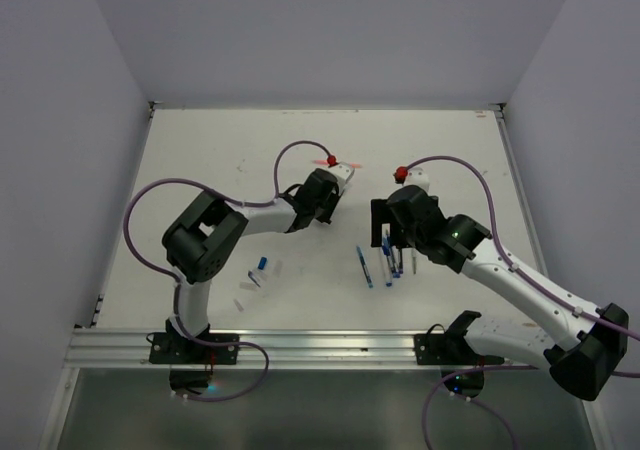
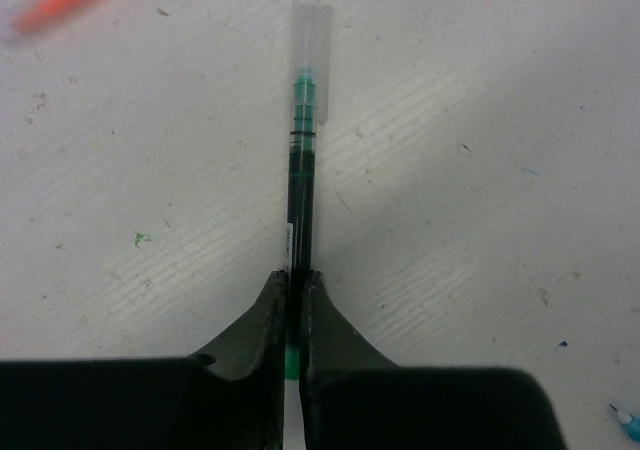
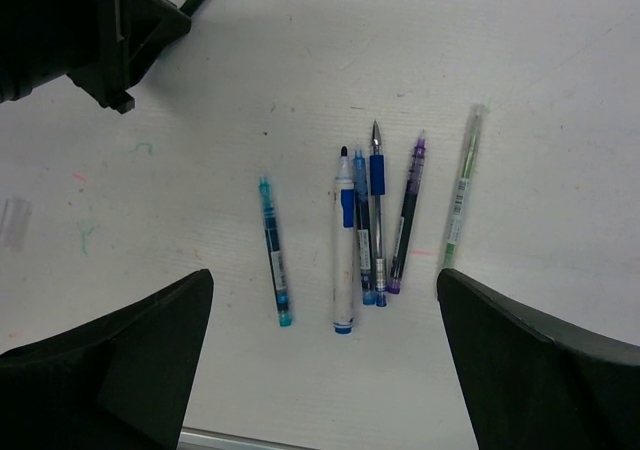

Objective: Open the pen caps

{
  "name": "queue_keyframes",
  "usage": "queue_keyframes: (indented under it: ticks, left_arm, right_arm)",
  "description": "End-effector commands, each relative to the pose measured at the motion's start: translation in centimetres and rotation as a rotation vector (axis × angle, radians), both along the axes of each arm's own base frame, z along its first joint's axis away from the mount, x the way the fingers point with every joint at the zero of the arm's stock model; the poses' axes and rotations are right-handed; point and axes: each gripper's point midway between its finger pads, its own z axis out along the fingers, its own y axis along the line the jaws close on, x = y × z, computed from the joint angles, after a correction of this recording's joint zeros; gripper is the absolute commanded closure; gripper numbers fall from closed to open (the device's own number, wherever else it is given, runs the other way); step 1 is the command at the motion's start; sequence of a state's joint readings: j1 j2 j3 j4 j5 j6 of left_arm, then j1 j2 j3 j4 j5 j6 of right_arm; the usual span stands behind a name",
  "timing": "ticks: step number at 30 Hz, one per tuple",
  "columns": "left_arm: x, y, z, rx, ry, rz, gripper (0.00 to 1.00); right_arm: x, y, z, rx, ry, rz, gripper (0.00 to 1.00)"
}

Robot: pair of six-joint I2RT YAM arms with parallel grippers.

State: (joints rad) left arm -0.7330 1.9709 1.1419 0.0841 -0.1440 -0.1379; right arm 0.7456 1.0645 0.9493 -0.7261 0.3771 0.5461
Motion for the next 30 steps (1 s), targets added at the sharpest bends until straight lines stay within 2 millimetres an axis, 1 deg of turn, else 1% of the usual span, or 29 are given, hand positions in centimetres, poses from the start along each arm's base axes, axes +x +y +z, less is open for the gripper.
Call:
queue_keyframes:
  ticks: [1,4,7,9,10,11,12,14,15,16,17,18,19,20,21,22,23,24,25,28,30]
  left_arm:
    - [-0.4,-0.1,-1.3,0.008,0.038,-0.026,1.0]
    - [-1.3,-0.2,-1.3,-0.023,0.05,-0.05,1.0]
    - [-2.3,-0.4,-0.8,-0.059,0.058,-0.076,1.0]
    - [-2.6,-0.6,0.2,-0.096,0.041,-0.091,1.0]
    - [-3.7,-0.9,0.0,-0.122,0.066,-0.131,1.0]
    - [-3.9,-1.1,0.4,-0.142,0.06,-0.146,1.0]
    - [-4.6,-1.0,0.7,-0.157,0.066,-0.162,1.0]
    - [-4.9,-0.9,1.1,-0.173,0.063,-0.159,1.0]
    - [-4.8,-0.7,2.0,-0.185,0.048,-0.142,1.0]
    - [-4.4,0.2,2.1,-0.174,0.034,-0.095,1.0]
    - [-4.2,0.7,2.7,-0.188,0.028,-0.052,1.0]
    - [-3.6,2.0,4.2,-0.2,-0.017,0.01,1.0]
    - [-3.4,2.5,5.1,-0.232,-0.026,0.052,1.0]
    - [-3.0,2.8,8.1,-0.293,-0.083,0.07,1.0]
    - [-2.6,3.9,8.8,-0.313,-0.098,0.102,1.0]
    - [-2.4,4.3,10.1,-0.339,-0.12,0.119,1.0]
    - [-2.3,4.7,12.3,-0.371,-0.158,0.124,1.0]
    - [-2.3,5.0,13.2,-0.38,-0.173,0.129,1.0]
    - [-2.5,5.0,14.8,-0.4,-0.19,0.12,1.0]
    - [-2.9,4.7,16.4,-0.426,-0.196,0.099,1.0]
    - [-3.4,5.1,16.8,-0.437,-0.191,0.109,1.0]
  right_arm:
    - [0.3,-0.5,0.8,0.005,-0.026,-0.036,0.01]
    - [0.3,-0.5,0.8,0.004,-0.026,-0.035,0.01]
    - [0.3,-0.4,0.6,0.002,-0.017,-0.031,0.02]
    - [0.3,-0.4,0.3,-0.003,-0.009,-0.029,0.02]
    - [0.3,-0.3,0.2,-0.004,-0.006,-0.028,0.02]
    - [0.3,-0.3,0.2,-0.002,-0.006,-0.027,0.02]
    - [0.3,-0.2,0.2,0.0,-0.004,-0.026,0.02]
    - [0.3,-0.1,0.2,0.003,-0.005,-0.023,0.02]
    - [0.3,-0.1,0.1,0.004,-0.004,-0.02,0.02]
    - [0.3,0.0,0.1,0.006,-0.004,-0.019,0.01]
    - [0.3,0.0,0.0,0.003,0.0,-0.018,0.01]
    - [0.2,0.0,-0.1,0.003,0.004,-0.016,0.02]
    - [0.2,0.1,-0.1,0.005,0.006,-0.014,0.02]
    - [0.2,0.1,-0.2,0.006,0.008,-0.013,0.02]
    - [0.2,0.2,-0.2,0.009,0.008,-0.008,0.02]
    - [0.2,0.3,-0.2,0.012,0.01,-0.007,0.02]
    - [0.2,0.4,-0.3,0.013,0.012,-0.003,0.01]
    - [0.3,0.5,-0.2,0.017,0.011,-0.003,0.02]
    - [0.3,0.9,-0.2,0.028,0.015,0.008,0.02]
    - [0.4,1.3,0.0,0.044,0.014,0.019,0.02]
    - [0.5,1.6,0.0,0.056,0.015,0.011,0.02]
